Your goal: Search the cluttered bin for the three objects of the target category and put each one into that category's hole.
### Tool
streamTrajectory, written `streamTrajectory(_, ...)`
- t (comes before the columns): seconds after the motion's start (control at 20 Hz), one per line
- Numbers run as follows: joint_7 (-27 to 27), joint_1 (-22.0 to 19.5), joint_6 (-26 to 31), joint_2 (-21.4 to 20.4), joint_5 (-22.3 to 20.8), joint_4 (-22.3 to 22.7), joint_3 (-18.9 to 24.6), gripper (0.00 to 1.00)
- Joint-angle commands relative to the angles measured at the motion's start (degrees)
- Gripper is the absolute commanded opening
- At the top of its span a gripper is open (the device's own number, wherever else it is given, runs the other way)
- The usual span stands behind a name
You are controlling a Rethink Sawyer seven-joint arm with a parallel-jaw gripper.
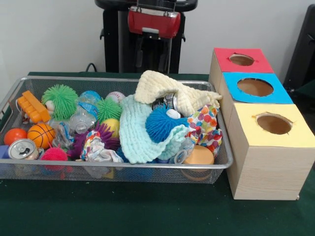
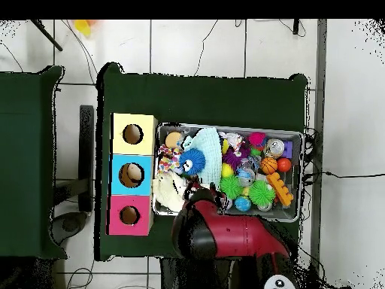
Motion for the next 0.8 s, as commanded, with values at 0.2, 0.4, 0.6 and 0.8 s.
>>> streamTrajectory(0.2,-2.4,-6.0,1.3,-0.7,-5.9,-1.4,4.6,1.00)
streamTrajectory(0.4,-3.9,-9.6,1.6,0.8,-7.3,-2.2,7.3,1.00)
streamTrajectory(0.6,-4.1,-10.4,2.8,0.5,-8.2,-3.1,7.1,1.00)
streamTrajectory(0.8,-2.7,-9.1,2.8,0.8,-8.6,-3.9,5.4,1.00)
